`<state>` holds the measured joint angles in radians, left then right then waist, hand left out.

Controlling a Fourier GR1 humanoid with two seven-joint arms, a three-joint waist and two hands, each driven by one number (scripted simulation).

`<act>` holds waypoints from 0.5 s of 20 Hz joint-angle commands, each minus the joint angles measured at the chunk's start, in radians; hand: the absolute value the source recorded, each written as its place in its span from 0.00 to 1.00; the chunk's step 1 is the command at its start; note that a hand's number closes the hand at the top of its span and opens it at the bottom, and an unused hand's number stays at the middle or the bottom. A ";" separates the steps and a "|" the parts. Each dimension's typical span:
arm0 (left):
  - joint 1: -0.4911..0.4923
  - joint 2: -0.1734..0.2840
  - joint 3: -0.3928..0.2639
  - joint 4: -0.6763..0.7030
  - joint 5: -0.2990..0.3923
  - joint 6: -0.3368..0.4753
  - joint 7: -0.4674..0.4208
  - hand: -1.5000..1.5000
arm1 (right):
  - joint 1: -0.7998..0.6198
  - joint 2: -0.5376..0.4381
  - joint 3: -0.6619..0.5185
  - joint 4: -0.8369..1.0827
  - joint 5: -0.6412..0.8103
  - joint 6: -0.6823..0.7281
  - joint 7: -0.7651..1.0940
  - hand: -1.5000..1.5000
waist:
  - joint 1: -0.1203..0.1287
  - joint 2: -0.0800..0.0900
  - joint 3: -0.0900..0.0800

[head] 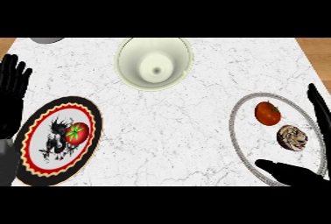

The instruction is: Pick the cupcake from the placemat and place it in the bowl

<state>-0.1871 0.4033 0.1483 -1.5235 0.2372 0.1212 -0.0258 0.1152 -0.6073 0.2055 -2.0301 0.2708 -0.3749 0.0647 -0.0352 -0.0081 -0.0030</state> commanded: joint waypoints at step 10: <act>-0.002 0.021 0.023 0.030 0.015 -0.049 -0.016 0.50 | 0.195 -0.441 -0.223 -0.340 -0.135 0.460 0.569 0.00 | 0.006 0.004 -0.001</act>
<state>-0.1848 0.4076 0.1581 -1.5108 0.2403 0.1002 -0.0348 0.2713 -0.9497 0.0275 -2.3001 0.2105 -0.0508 0.5070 -0.0360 -0.0063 -0.0045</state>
